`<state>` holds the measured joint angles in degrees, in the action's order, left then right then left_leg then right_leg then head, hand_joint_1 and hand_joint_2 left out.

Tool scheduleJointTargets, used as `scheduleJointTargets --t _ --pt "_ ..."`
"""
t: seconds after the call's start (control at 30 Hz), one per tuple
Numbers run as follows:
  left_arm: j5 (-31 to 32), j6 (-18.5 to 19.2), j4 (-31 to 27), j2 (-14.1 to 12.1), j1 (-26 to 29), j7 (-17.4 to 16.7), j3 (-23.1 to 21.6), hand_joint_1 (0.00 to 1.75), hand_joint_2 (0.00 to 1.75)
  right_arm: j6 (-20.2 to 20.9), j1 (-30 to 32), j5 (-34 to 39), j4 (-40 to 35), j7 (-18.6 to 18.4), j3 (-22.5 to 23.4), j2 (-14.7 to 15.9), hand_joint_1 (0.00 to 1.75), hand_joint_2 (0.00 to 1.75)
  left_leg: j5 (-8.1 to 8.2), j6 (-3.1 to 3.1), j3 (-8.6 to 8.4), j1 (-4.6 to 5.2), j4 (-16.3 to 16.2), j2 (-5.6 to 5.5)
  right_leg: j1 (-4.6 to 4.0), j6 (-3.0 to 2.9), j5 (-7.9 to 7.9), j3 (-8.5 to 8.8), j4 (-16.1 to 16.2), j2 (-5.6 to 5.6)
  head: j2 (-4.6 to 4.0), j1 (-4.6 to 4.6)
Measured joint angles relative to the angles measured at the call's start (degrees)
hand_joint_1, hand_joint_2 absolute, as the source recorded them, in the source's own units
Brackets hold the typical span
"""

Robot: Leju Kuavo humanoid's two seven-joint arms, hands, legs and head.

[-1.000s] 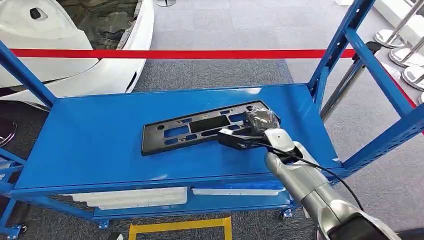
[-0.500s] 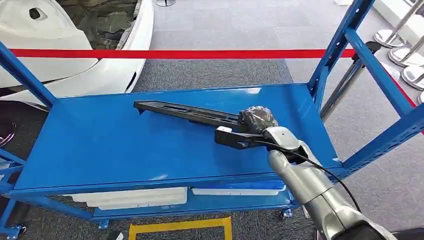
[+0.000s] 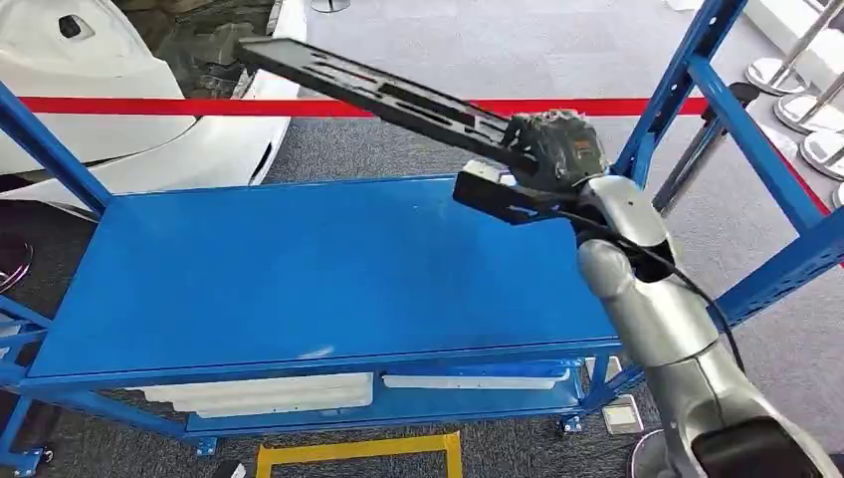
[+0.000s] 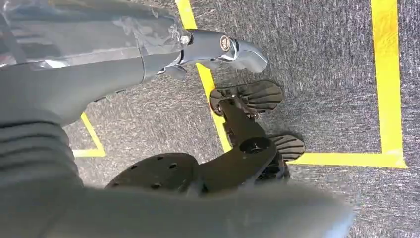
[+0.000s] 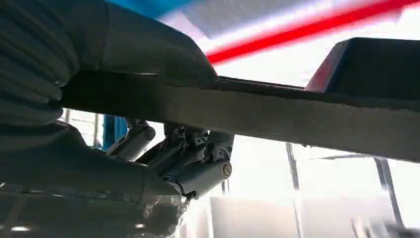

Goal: Take the parts from the cabinet and place them on the table.

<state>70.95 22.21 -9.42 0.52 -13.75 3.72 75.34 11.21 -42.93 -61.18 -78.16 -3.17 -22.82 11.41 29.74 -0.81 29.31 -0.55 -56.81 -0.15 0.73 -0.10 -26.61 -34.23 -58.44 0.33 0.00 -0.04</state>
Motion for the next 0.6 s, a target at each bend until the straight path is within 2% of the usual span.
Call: scheduleJointTargets --t 0.23,0.27,0.6 --pt "-0.13 -0.02 0.0 0.0 -0.1 0.2 0.0 0.0 0.0 -0.48 -3.54 0.59 -4.72 1.48 0.41 0.44 1.75 1.75 0.0 0.0 -0.01 -0.02 0.01 -0.02 -0.02 0.0 0.0 0.02 0.0 -0.01 0.0 -0.07" --pt "-0.13 0.0 0.0 0.0 -0.1 0.22 0.0 0.0 1.75 -0.59 -3.55 0.66 -5.15 1.53 0.41 0.46 1.75 1.75 0.0 0.0 -0.01 -0.02 0.02 -0.02 -0.02 0.0 0.0 0.02 0.0 -0.01 0.0 -0.04" --pt "-0.39 -0.68 0.0 0.0 -0.14 0.2 0.0 0.0 1.75 -1.55 -2.81 3.37 -6.29 0.57 -0.31 0.44 1.71 1.75 0.0 0.0 0.0 -0.01 0.02 -0.03 -0.01 0.0 0.0 0.03 0.0 -0.02 0.0 0.0"
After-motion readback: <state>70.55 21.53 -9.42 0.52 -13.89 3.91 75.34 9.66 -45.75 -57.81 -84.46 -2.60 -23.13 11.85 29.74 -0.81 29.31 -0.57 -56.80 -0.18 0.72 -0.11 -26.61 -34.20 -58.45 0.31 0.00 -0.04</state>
